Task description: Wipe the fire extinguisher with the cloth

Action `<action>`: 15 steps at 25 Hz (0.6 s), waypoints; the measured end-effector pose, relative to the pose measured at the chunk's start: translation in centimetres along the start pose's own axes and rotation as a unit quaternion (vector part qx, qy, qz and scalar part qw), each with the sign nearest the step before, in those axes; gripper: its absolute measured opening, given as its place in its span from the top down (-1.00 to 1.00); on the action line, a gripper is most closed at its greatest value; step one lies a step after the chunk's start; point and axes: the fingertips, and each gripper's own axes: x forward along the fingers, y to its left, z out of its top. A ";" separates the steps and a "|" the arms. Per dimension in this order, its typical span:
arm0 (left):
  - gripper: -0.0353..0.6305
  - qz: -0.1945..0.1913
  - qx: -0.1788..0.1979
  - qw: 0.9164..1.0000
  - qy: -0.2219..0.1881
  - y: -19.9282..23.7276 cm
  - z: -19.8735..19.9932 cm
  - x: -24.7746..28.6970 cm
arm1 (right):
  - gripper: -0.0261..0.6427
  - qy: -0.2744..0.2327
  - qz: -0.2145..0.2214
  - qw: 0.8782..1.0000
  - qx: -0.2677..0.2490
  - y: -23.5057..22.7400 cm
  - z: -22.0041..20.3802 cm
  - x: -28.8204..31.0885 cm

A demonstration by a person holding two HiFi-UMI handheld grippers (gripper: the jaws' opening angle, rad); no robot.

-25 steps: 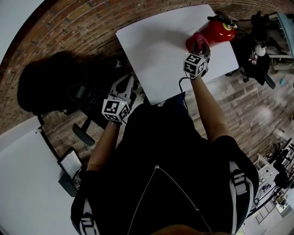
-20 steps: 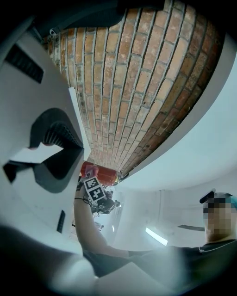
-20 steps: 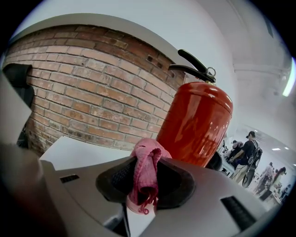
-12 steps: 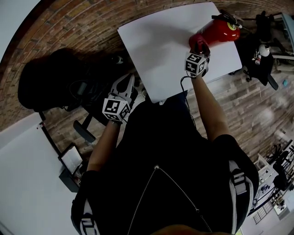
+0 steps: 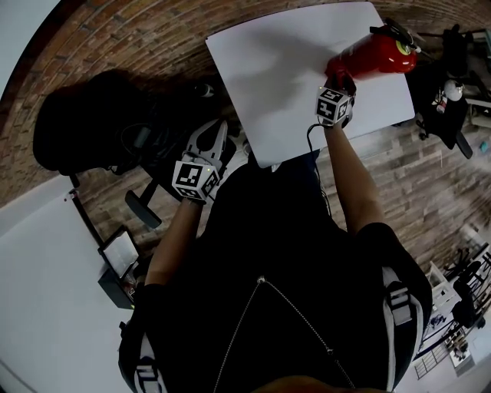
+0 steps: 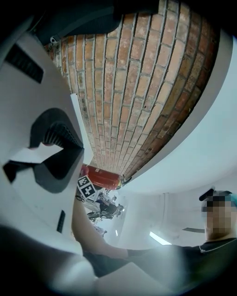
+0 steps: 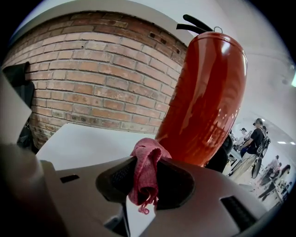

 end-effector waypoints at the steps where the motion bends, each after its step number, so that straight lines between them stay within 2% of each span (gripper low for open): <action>1: 0.84 0.002 0.001 1.000 0.000 0.1 0.0 -0.1 | 0.60 0.003 0.001 1.000 0.002 0.2 -0.3 0.3; 15: 0.84 0.022 0.005 1.000 0.004 0.7 -0.6 -0.6 | 0.60 0.044 0.010 0.999 -0.011 2.0 -4.2 3.3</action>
